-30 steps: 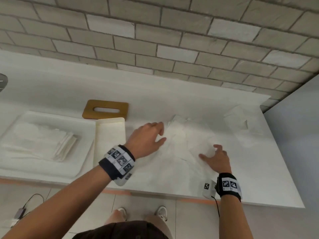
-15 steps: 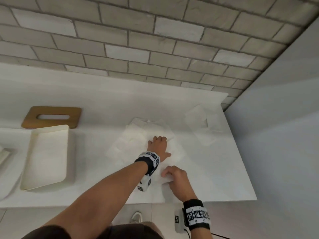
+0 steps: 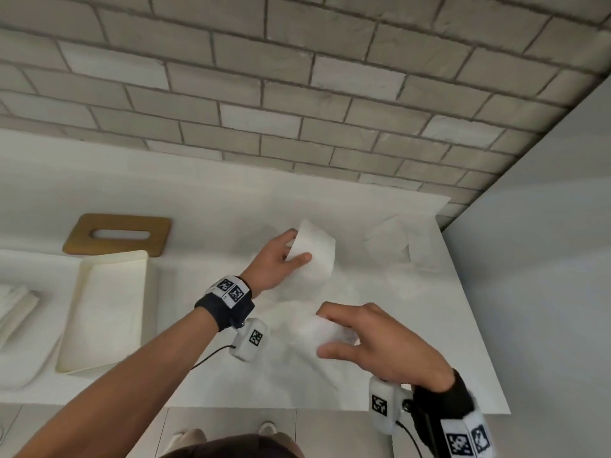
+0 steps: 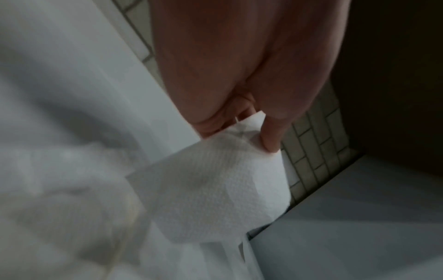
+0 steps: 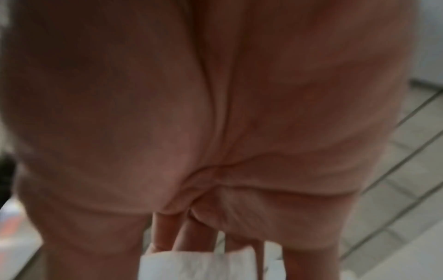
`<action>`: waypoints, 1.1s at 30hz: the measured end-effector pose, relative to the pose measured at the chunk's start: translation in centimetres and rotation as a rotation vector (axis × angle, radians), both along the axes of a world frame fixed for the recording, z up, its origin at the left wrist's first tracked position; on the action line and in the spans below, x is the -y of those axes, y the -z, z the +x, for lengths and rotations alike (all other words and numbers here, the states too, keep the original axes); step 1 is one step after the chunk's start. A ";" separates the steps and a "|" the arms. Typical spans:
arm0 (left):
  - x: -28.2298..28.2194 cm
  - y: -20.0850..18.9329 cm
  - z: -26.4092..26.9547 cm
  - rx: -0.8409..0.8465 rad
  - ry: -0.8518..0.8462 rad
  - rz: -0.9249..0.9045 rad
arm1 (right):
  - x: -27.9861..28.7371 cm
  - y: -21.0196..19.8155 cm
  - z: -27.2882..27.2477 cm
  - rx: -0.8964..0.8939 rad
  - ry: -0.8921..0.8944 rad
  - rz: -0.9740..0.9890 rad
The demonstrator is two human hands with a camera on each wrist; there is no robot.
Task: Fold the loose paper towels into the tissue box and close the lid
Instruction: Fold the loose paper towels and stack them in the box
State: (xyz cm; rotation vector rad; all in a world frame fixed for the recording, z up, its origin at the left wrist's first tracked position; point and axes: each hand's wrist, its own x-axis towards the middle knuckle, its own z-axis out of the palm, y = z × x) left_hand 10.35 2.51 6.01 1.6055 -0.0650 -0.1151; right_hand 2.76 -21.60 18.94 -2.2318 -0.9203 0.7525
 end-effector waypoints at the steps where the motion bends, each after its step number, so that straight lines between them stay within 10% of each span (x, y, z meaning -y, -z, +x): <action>1: -0.9 -1.1 -0.8 0.027 0.039 -0.012 | -1.2 -1.2 0.4 0.010 -0.038 0.005; 7: -6.6 -4.8 -6.0 0.137 0.151 0.041 | -7.9 -2.4 5.3 0.338 0.009 0.091; 25: -22.1 -7.1 -19.0 -0.052 -0.187 -0.145 | -27.9 -1.0 -0.1 0.050 0.247 0.301; 33: -25.6 -6.8 -19.1 0.154 -0.281 0.048 | -33.2 -0.1 -2.8 0.176 0.426 0.576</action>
